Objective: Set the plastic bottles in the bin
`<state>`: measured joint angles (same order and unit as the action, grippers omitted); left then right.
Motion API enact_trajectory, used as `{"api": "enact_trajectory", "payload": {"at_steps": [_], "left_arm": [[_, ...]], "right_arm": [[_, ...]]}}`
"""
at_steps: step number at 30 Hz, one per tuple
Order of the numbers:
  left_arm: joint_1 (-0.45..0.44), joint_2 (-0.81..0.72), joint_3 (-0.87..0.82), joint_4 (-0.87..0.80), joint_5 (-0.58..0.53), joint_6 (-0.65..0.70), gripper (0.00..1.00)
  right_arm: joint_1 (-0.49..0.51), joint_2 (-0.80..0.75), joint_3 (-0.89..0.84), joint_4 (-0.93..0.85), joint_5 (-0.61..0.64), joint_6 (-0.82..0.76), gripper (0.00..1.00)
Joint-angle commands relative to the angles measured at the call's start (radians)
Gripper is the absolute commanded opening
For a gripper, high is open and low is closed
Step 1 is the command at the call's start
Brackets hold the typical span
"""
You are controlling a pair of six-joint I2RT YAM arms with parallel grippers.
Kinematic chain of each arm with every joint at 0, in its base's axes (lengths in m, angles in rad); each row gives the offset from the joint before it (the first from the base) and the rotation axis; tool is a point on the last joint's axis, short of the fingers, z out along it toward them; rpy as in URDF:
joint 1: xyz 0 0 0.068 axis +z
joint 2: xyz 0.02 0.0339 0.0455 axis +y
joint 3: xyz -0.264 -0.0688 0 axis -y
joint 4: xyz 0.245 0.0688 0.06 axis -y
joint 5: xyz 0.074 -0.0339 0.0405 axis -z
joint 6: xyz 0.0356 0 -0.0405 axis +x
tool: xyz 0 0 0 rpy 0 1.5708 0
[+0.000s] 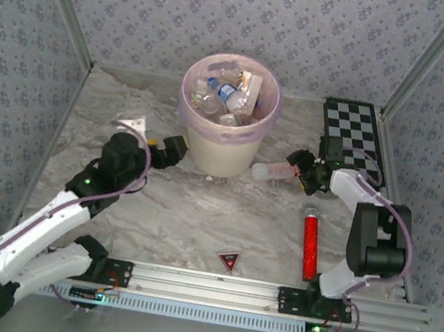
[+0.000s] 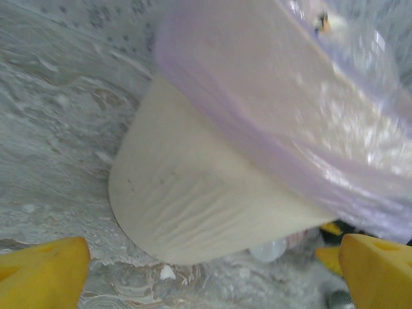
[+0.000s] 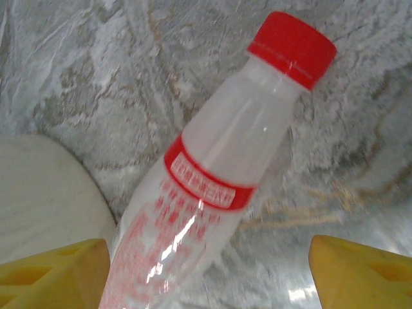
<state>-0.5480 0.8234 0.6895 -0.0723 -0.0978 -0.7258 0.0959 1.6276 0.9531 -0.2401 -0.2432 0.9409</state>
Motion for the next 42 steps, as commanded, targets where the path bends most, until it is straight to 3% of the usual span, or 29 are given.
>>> {"api": "enact_trajectory", "payload": {"at_steps": [1, 6, 12, 21, 31, 37, 42], "left_arm": [[0.034, -0.069, -0.025, -0.019, 0.046, -0.075, 0.99], [0.101, -0.07, 0.056, -0.068, 0.068, -0.01, 0.99], [0.135, 0.077, 0.218, -0.098, 0.097, 0.065, 0.99], [0.146, 0.242, 0.373, -0.09, 0.119, 0.117, 0.99], [0.161, 0.332, 0.4, -0.051, 0.131, 0.109, 0.99], [0.164, 0.373, 0.41, -0.04, 0.149, 0.111, 0.99], [0.165, 0.394, 0.392, -0.02, 0.168, 0.098, 0.99]], "right_arm": [[-0.004, 0.079, 0.006, 0.141, -0.018, 0.101, 0.81], [0.021, 0.194, 0.091, 0.174, -0.067, 0.127, 0.79], [0.017, 0.21, 0.085, 0.185, -0.067, 0.135, 0.62], [-0.048, 0.044, 0.088, 0.067, -0.074, 0.025, 0.42], [-0.09, -0.229, 0.334, -0.242, 0.02, -0.268, 0.39], [0.045, -0.361, 0.521, -0.19, 0.234, -0.426, 0.36], [0.202, -0.342, 0.557, 0.049, 0.362, -0.545, 0.33]]}}
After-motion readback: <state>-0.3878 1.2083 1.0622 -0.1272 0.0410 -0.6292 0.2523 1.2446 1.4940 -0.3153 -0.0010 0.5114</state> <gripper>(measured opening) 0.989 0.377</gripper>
